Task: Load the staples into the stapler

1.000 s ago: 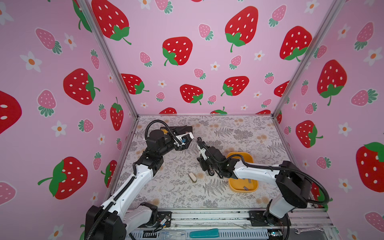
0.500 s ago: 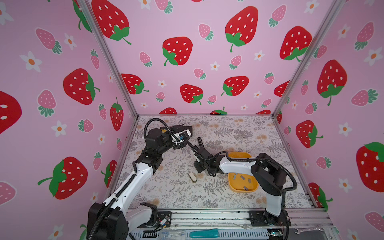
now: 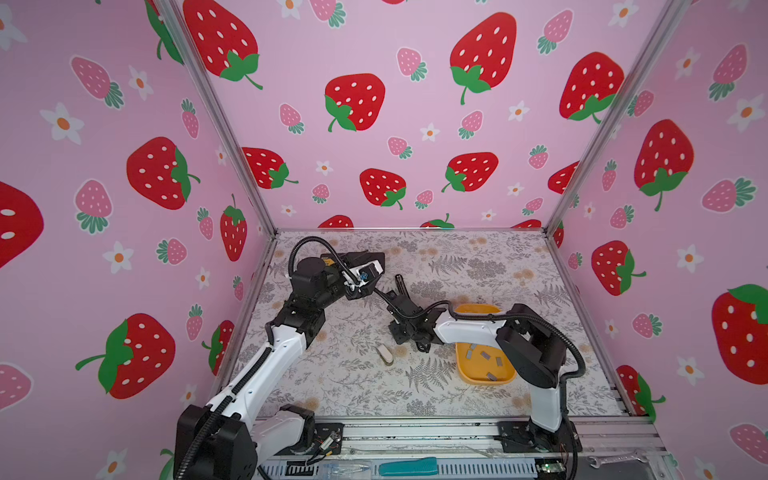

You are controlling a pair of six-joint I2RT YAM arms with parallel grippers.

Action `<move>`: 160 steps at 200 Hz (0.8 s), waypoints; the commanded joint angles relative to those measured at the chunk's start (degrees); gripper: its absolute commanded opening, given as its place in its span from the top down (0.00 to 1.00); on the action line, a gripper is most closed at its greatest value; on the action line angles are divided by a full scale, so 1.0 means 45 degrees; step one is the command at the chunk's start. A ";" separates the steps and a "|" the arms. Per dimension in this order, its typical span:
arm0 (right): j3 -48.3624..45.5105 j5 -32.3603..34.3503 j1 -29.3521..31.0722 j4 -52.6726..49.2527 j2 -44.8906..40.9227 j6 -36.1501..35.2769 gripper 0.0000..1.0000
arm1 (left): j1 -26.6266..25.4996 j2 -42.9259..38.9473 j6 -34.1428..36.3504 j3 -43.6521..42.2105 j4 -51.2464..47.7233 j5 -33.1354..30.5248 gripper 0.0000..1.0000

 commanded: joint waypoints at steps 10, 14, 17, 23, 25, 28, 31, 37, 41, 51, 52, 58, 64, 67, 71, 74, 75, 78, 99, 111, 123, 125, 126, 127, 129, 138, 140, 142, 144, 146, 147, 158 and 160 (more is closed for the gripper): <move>0.0465 0.0484 -0.0147 -0.0807 0.0498 0.0263 0.82 | -0.0064 0.0024 0.0114 0.0566 -0.0231 0.0871 0.24; 0.0470 0.0483 -0.0147 -0.0823 0.0507 0.0255 0.81 | -0.0064 0.0007 0.0100 0.0568 -0.0232 0.0891 0.24; 0.0471 0.0470 -0.0147 -0.0825 0.0508 0.0252 0.80 | -0.0064 -0.0005 0.0099 0.0558 -0.0232 0.0906 0.24; 0.0453 0.0432 -0.0145 -0.0810 0.0489 0.0244 0.78 | -0.0064 -0.0018 0.0102 0.0553 -0.0232 0.0957 0.24; 0.0451 0.0427 -0.0141 -0.0791 0.0486 0.0252 0.77 | -0.0064 -0.0018 0.0100 0.0546 -0.0227 0.0953 0.24; 0.0441 0.0411 -0.0146 -0.0779 0.0481 0.0263 0.76 | -0.0064 -0.0018 0.0099 0.0543 -0.0221 0.0953 0.24; 0.0433 0.0392 -0.0147 -0.0761 0.0491 0.0267 0.76 | -0.0064 -0.0018 0.0113 0.0528 -0.0204 0.0967 0.24; 0.0449 0.0304 -0.0142 -0.0751 0.0502 0.0273 0.74 | -0.0063 -0.0003 0.0131 0.0530 -0.0219 0.0972 0.24; 0.0456 0.0267 -0.0146 -0.0731 0.0501 0.0288 0.73 | -0.0064 0.0016 0.0139 0.0530 -0.0231 0.0955 0.24; 0.0471 0.0202 -0.0143 -0.0752 0.0542 0.0288 0.70 | -0.0063 0.0050 0.0190 0.0548 -0.0285 0.0954 0.23; 0.0471 0.0206 -0.0145 -0.0742 0.0546 0.0281 0.70 | -0.0054 0.0055 0.0183 0.0552 -0.0298 0.0953 0.23; 0.0471 0.0211 -0.0147 -0.0737 0.0538 0.0292 0.69 | -0.0054 0.0101 0.0212 0.0562 -0.0341 0.0981 0.23; 0.0480 0.0228 -0.0137 -0.0769 0.0521 0.0300 0.69 | -0.0064 0.0109 0.0248 0.0586 -0.0418 0.1014 0.23; 0.0472 0.0235 -0.0145 -0.0769 0.0513 0.0311 0.69 | -0.0064 0.0118 0.0239 0.0609 -0.0453 0.1055 0.23; 0.0452 0.0240 -0.0147 -0.0767 0.0478 0.0313 0.68 | -0.0057 0.0111 0.0271 0.0649 -0.0543 0.1107 0.23; 0.0461 0.0232 -0.0147 -0.0764 0.0458 0.0313 0.67 | -0.0063 0.0111 0.0264 0.0673 -0.0574 0.1135 0.23; 0.0456 0.0231 -0.0147 -0.0768 0.0456 0.0313 0.66 | -0.0064 0.0105 0.0269 0.0674 -0.0588 0.1132 0.23; 0.0437 0.0240 -0.0147 -0.0766 0.0426 0.0313 0.66 | -0.0064 0.0085 0.0271 0.0691 -0.0601 0.1173 0.23; 0.0298 0.0287 -0.0144 -0.0619 0.0241 0.0312 0.60 | -0.0050 0.0021 0.0326 0.0620 -0.0525 0.1296 0.23; 0.0295 0.0230 -0.0147 -0.0594 0.0202 0.0311 0.58 | -0.0053 0.0058 0.0371 0.0598 -0.0537 0.1303 0.23; 0.0276 0.0246 -0.0146 -0.0614 0.0161 0.0313 0.58 | -0.0064 0.0118 0.0375 0.0608 -0.0553 0.1294 0.23; 0.0275 0.0249 -0.0147 -0.0615 0.0160 0.0313 0.57 | -0.0064 0.0119 0.0368 0.0628 -0.0556 0.1311 0.23; 0.0266 0.0249 -0.0147 -0.0615 0.0150 0.0303 0.57 | -0.0064 0.0128 0.0360 0.0622 -0.0560 0.1317 0.23; 0.0261 0.0250 -0.0147 -0.0616 0.0145 0.0308 0.57 | -0.0064 0.0133 0.0366 0.0619 -0.0552 0.1320 0.23; 0.0257 0.0265 -0.0147 -0.0616 0.0122 0.0307 0.57 | -0.0064 0.0137 0.0361 0.0621 -0.0546 0.1328 0.23; 0.0237 0.0260 -0.0147 -0.0595 0.0034 0.0284 0.57 | -0.0062 0.0141 0.0306 0.0644 -0.0573 0.1408 0.23; 0.0222 0.0262 -0.0147 -0.0596 0.0016 0.0276 0.57 | -0.0078 0.0129 0.0312 0.0647 -0.0591 0.1428 0.23; 0.0218 0.0277 -0.0147 -0.0596 -0.0003 0.0274 0.57 | -0.0077 0.0121 0.0298 0.0643 -0.0600 0.1447 0.23; 0.0212 0.0286 -0.0137 -0.0586 -0.0042 0.0274 0.57 | -0.0082 0.0119 0.0305 0.0642 -0.0602 0.1467 0.23; 0.0201 0.0298 -0.0144 -0.0594 -0.0066 0.0269 0.57 | -0.0073 0.0119 0.0297 0.0651 -0.0608 0.1496 0.23; 0.0199 0.0303 -0.0145 -0.0595 -0.0080 0.0271 0.57 | -0.0078 0.0109 0.0295 0.0643 -0.0605 0.1498 0.23; 0.0079 0.0400 -0.0147 -0.0502 -0.0307 0.0274 0.56 | -0.0069 0.0104 0.0343 0.0639 -0.0584 0.1593 0.23; 0.0055 0.0400 -0.0147 -0.0489 -0.0352 0.0274 0.56 | -0.0080 0.0100 0.0350 0.0621 -0.0593 0.1606 0.23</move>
